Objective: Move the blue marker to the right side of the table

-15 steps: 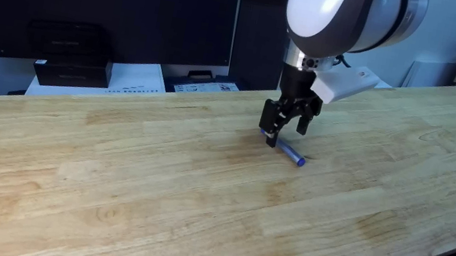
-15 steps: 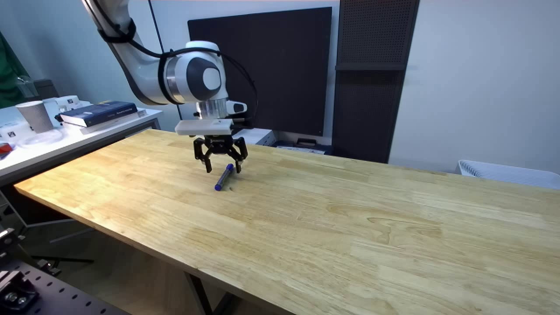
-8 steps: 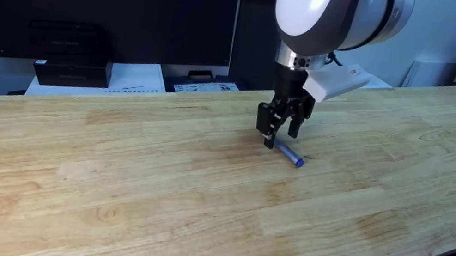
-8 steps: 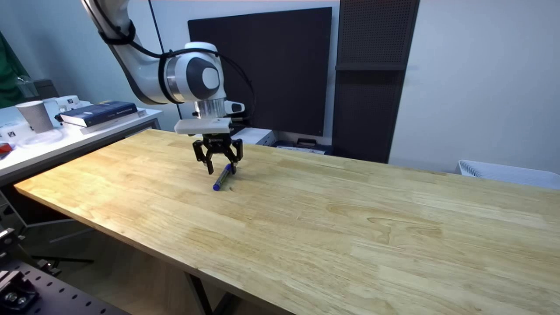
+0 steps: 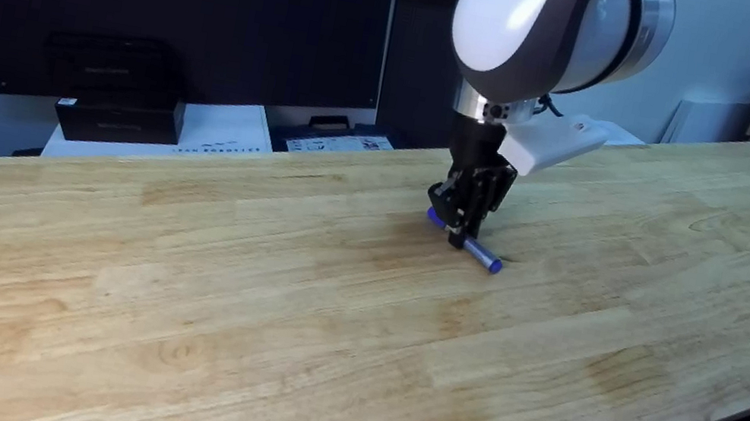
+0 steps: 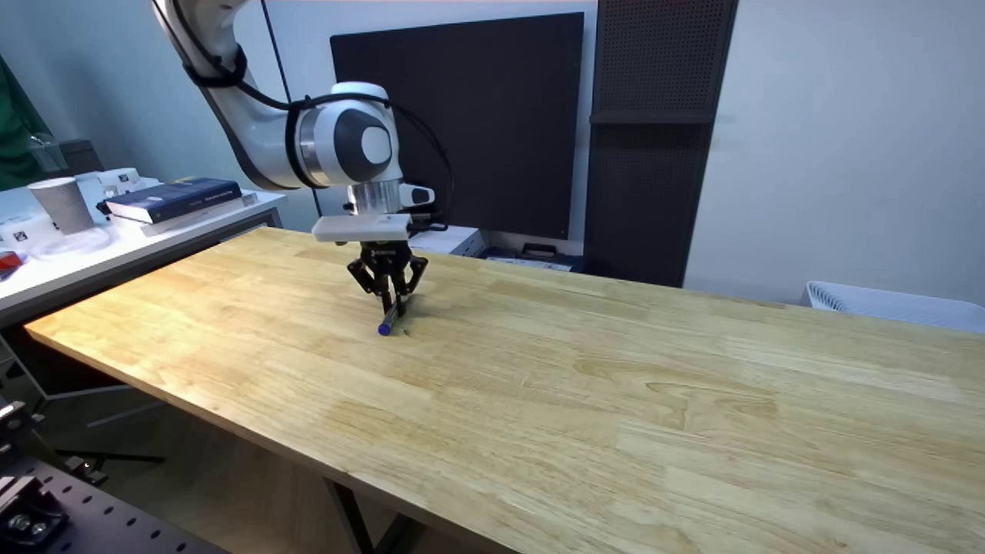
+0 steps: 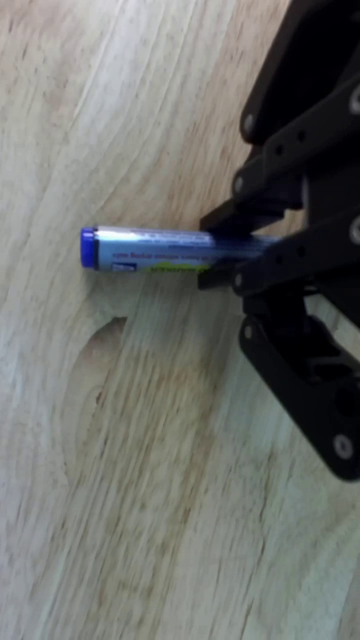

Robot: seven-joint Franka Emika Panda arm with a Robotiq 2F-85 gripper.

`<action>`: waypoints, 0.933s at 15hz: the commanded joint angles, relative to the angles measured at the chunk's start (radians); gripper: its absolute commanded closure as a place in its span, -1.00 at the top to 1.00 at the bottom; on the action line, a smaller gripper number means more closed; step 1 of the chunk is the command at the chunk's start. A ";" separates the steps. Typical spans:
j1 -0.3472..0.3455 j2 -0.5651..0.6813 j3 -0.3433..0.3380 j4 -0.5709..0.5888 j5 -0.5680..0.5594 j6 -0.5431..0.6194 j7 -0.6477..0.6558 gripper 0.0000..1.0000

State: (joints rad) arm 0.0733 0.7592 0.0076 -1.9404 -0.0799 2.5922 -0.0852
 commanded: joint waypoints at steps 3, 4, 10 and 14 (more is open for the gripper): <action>-0.005 -0.029 0.003 0.006 -0.012 -0.028 0.002 -0.90; -0.007 -0.050 0.005 -0.007 -0.009 -0.033 -0.001 -0.90; -0.055 -0.275 0.029 -0.122 0.041 -0.181 -0.027 -0.90; -0.118 -0.480 0.003 -0.260 0.090 -0.237 -0.052 -0.90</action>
State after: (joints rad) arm 0.0089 0.4461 0.0166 -2.0676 -0.0254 2.3783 -0.1078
